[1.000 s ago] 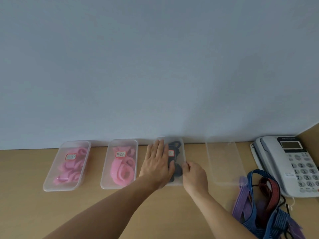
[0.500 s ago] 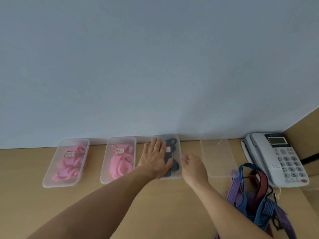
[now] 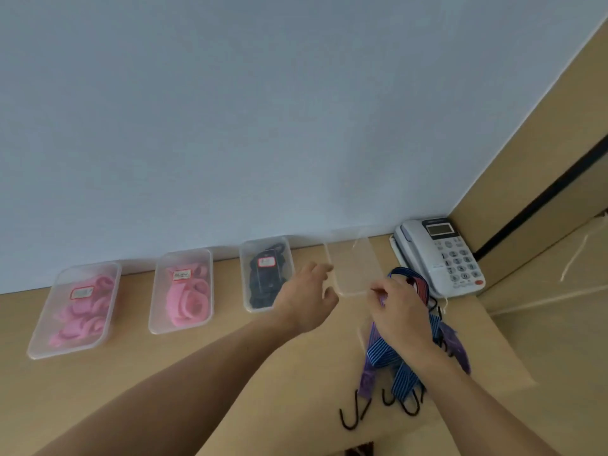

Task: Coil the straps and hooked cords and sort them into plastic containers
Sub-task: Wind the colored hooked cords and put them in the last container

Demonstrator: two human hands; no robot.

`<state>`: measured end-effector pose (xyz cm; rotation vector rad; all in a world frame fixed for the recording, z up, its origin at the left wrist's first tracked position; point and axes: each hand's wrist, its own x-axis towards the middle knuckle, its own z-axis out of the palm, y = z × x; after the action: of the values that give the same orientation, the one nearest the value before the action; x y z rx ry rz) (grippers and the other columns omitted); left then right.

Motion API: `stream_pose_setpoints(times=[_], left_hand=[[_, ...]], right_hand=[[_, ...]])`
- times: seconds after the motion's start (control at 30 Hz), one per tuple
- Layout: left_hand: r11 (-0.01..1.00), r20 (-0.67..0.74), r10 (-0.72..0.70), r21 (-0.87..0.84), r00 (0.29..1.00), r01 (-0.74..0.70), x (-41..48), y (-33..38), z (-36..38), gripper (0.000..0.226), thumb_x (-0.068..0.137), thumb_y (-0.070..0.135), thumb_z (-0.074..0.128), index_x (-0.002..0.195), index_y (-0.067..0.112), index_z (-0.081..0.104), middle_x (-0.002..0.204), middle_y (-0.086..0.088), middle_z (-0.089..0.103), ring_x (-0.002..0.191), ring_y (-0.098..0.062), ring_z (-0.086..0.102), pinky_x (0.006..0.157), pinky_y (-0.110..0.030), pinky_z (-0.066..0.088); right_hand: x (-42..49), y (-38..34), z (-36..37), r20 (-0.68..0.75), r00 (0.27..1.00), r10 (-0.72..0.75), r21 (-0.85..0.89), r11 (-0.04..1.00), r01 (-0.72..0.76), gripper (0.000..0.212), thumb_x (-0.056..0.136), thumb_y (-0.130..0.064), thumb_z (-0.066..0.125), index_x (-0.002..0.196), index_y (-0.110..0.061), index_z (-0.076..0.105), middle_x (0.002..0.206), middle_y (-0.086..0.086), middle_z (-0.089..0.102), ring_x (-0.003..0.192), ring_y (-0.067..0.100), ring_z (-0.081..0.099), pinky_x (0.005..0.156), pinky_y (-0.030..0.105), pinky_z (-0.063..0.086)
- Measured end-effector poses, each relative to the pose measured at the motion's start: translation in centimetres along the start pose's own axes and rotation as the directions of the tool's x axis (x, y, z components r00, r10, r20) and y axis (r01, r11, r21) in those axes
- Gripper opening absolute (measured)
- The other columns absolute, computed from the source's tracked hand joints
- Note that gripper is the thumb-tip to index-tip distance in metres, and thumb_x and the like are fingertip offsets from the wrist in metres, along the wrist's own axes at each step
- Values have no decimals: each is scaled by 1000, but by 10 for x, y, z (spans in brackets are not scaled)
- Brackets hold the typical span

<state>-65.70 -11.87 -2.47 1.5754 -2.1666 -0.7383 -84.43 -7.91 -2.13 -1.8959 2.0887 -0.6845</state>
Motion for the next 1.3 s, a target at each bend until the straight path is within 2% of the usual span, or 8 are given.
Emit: stream_pose_setpoints(times=[0.13, 0.33, 0.53, 0.63, 0.87, 1.1, 1.2, 1.3], left_hand=[[999, 131, -31, 21, 991, 29, -1, 24, 20, 43, 92, 28, 49, 133, 18, 56, 124, 1, 63, 108, -19, 61, 90, -27, 42], [977, 193, -210, 77, 958, 199, -13, 56, 42, 38, 95, 24, 47, 130, 18, 60, 124, 2, 67, 111, -19, 61, 98, -31, 46], [927, 151, -373, 5, 916, 376, -34, 74, 59, 37, 95, 22, 49, 131, 17, 60, 125, 0, 65, 112, -17, 59, 99, -29, 45], [899, 154, -423, -56, 893, 435, -44, 81, 62, 42, 94, 23, 54, 135, 18, 55, 129, 1, 63, 112, -15, 59, 97, -27, 46], [841, 145, -296, -429, 944, 330, -32, 116, 41, 61, 92, 26, 67, 148, 24, 40, 139, 4, 52, 121, -12, 53, 96, -28, 48], [812, 5, -132, -574, 991, 111, 5, 160, 9, 25, 95, 19, 62, 118, 28, 57, 109, 12, 66, 83, 10, 63, 66, -5, 46], [892, -40, -125, -442, 991, 94, 10, 160, 2, 22, 96, 28, 60, 118, 25, 63, 102, 13, 66, 90, 0, 61, 69, -2, 43], [904, 19, -114, -413, 993, 111, 8, 157, -2, 19, 99, 30, 55, 112, 24, 67, 109, 9, 68, 100, -4, 61, 81, -13, 47]], right_hand=[[-1, 38, -13, 95, 978, -187, -51, 980, 192, 13, 89, -21, 65, 101, -16, 68, 96, -2, 62, 94, 19, 55, 75, 27, 44], [1, 73, -12, 562, 670, -486, -199, 706, 679, 38, 92, -36, 50, 127, -25, 57, 129, -5, 53, 123, 21, 39, 101, 38, 36], [11, 79, -7, 626, 527, -575, -240, 502, 831, 37, 95, -38, 50, 128, -22, 56, 124, 1, 59, 119, 25, 43, 98, 43, 32], [18, 81, -19, 527, 562, -637, -160, 575, 802, 34, 93, -40, 51, 122, -25, 59, 119, -6, 60, 119, 20, 43, 101, 39, 30], [50, 68, -96, 125, 782, -610, 213, 787, 580, 14, 82, -25, 70, 96, -22, 67, 86, -16, 54, 91, 14, 49, 83, 32, 37], [58, 40, -159, -18, 833, -554, 416, 753, 510, 21, 83, -14, 71, 99, -26, 67, 92, -20, 59, 94, 11, 56, 83, 25, 43], [52, 32, -175, 5, 881, -473, 621, 692, 368, 25, 83, -15, 70, 94, -37, 63, 93, -18, 67, 90, 2, 61, 79, 17, 46], [50, 27, -186, -9, 919, -393, 756, 599, 264, 16, 78, -24, 67, 93, -30, 66, 88, -9, 69, 83, 8, 63, 76, 25, 49]])
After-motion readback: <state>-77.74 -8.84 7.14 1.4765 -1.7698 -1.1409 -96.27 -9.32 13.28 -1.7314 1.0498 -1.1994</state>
